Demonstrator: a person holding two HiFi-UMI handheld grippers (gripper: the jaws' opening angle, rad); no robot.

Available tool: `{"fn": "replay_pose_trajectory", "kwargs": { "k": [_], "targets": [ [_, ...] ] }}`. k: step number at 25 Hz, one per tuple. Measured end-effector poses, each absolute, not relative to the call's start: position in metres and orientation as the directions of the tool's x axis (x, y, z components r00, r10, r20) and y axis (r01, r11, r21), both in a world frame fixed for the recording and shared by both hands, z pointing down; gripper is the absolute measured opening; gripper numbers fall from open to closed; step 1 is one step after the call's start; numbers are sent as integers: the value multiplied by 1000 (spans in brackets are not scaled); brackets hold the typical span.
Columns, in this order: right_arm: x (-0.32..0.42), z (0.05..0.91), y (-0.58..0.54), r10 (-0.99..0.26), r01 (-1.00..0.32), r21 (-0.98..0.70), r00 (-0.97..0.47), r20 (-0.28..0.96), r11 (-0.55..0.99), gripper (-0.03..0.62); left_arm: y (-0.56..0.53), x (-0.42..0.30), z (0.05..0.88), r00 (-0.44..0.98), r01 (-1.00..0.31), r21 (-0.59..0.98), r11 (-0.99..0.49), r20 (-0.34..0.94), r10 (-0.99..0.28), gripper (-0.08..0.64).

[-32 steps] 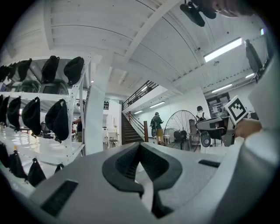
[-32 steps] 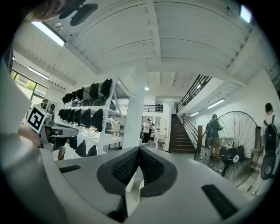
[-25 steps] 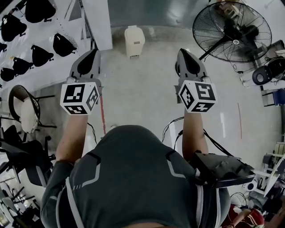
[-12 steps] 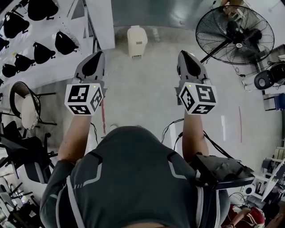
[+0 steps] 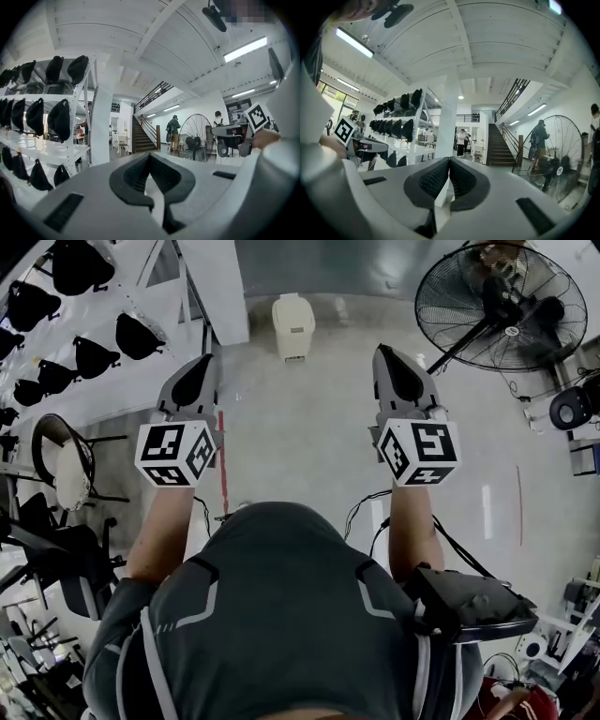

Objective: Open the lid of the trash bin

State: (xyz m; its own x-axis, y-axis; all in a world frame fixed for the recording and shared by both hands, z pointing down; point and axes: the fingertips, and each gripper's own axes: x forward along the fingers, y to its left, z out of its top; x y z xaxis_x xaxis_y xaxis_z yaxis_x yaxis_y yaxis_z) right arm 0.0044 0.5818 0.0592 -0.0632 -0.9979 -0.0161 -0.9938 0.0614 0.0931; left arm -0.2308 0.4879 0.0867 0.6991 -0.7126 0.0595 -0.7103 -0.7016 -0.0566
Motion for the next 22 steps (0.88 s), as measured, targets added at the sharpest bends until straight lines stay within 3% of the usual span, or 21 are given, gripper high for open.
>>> {"fn": "replay_pose_trajectory", "kwargs": {
  "k": [10,22],
  "targets": [
    [48,87,562,-998,-997,33,-68,-3,68,28,476,-192,101,713,-687,-96,-720,102,-694,9],
    [58,85,450,-999,-997,72,5,35,-2,28,344,-167,92,767,-638,-76,-766,23,-641,9]
  ]
}}
